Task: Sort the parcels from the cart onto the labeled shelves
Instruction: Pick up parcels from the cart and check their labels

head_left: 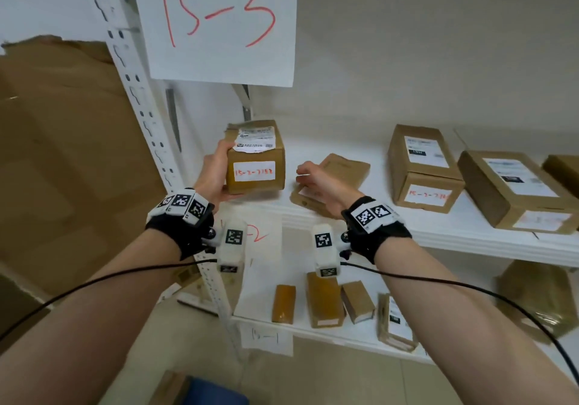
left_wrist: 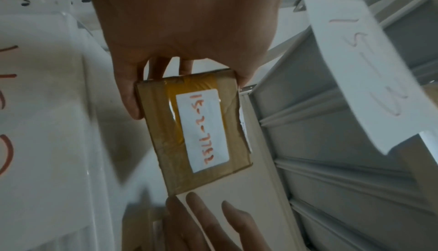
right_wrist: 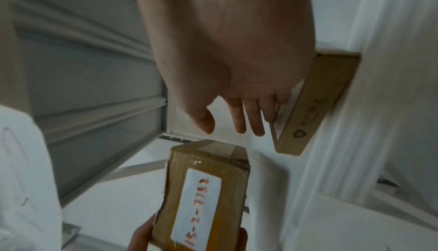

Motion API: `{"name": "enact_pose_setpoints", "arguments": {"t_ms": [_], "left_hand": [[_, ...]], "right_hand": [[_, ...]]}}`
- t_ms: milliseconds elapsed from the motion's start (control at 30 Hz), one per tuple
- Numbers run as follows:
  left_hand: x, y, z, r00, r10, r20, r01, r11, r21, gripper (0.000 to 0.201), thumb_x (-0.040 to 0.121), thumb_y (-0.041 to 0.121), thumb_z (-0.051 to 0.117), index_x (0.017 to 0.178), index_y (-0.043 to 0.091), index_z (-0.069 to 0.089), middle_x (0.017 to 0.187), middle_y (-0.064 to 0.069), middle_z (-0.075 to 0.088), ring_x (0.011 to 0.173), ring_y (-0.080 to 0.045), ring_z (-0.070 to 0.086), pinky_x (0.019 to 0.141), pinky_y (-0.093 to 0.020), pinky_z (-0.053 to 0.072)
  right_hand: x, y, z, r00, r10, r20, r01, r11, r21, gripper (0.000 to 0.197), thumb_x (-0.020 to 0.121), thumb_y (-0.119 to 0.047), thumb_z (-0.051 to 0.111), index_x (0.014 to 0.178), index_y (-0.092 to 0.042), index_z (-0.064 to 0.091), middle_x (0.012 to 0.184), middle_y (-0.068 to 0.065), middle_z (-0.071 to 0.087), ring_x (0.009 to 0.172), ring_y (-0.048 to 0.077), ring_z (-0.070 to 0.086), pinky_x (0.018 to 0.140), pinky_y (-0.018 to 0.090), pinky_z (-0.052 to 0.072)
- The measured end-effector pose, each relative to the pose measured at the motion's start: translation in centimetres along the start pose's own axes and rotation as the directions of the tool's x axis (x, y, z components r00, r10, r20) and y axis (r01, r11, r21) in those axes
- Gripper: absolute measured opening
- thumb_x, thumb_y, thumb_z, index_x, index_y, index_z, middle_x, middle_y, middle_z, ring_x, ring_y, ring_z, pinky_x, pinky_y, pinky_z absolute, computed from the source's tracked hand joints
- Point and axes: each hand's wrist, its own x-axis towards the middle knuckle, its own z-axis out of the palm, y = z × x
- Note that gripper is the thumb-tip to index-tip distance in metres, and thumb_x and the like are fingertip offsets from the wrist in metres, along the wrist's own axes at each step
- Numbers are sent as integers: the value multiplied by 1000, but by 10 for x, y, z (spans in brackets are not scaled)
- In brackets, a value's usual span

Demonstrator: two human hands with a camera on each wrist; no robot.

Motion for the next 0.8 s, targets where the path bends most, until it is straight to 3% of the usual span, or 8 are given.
{"name": "enact_pose_setpoints", "arguments": {"t_ms": [100, 167, 267, 467, 533, 600, 667, 800], "left_hand": [[11, -3, 17, 999, -10, -45, 10, 1000, -11, 47, 93, 53, 46, 116, 17, 67, 99, -8, 76, 78, -17, 71, 72, -40, 61], [17, -8, 28, 998, -37, -52, 37, 999, 6, 61, 84, 61, 50, 121, 16, 64, 98, -8, 77, 80, -19, 74, 72, -42, 62], [28, -16, 43, 999, -21, -50, 23, 999, 35, 54, 86, 61, 50, 108, 17, 72, 93, -8, 78, 83, -23, 75, 81, -40, 61], [101, -62, 50, 996, -43, -81, 48, 997, 57, 91, 59, 84, 54, 126, 24, 59, 99, -2, 78, 96, -24, 73, 95, -48, 54], [84, -52, 64, 998, -37, -51, 41, 996, 84, 84, 68, 82, 50, 125, 22, 58, 101, -1, 77, 100, -21, 72, 101, -46, 50], [42, -27, 83, 1000, -15, 24, 12, 992, 124, 56, 90, 69, 40, 111, 22, 62, 107, 1, 73, 105, -18, 65, 109, -39, 39], [28, -20, 96, 996, -22, 91, 9, 990, 141, 39, 104, 54, 29, 103, 28, 58, 112, 4, 64, 109, -14, 54, 109, -35, 26], [30, -33, 100, 984, -17, 177, -7, 991, 134, 47, 104, 54, 31, 133, 27, 56, 132, 5, 59, 128, -13, 44, 117, -41, 16]], "right_hand": [[13, 0, -7, 999, 21, 39, -17, 995, -102, 27, 103, -37, 48, 108, -14, 61, 130, 10, 62, 120, 25, 58, 113, 40, 41], [21, 3, -18, 999, 36, 33, -33, 994, -102, 39, 103, -40, 48, 118, -9, 64, 125, 8, 65, 119, 25, 59, 107, 34, 44], [27, 5, -38, 999, 41, -1, -41, 998, -40, 44, 103, -39, 48, 130, -7, 62, 128, 6, 66, 110, 15, 59, 86, 21, 46], [31, 11, -69, 998, 11, -63, -18, 994, -107, 40, 102, -39, 47, 124, -12, 66, 128, 2, 69, 122, 18, 59, 110, 33, 39], [31, 14, -79, 998, -14, -68, 4, 990, -141, 34, 101, -39, 48, 117, -16, 67, 124, -1, 70, 120, 17, 60, 114, 37, 37], [31, 17, -84, 998, -24, -62, 15, 990, -141, 24, 100, -37, 48, 105, -22, 66, 122, 0, 71, 119, 17, 61, 115, 41, 38], [29, 18, -88, 997, -41, -58, 32, 988, -151, 21, 99, -35, 49, 95, -25, 67, 119, 2, 72, 117, 19, 62, 113, 42, 41], [29, 22, -88, 991, -63, -121, 55, 996, -69, 21, 95, -30, 54, 97, -15, 70, 118, 8, 73, 117, 23, 65, 106, 36, 45]]}}
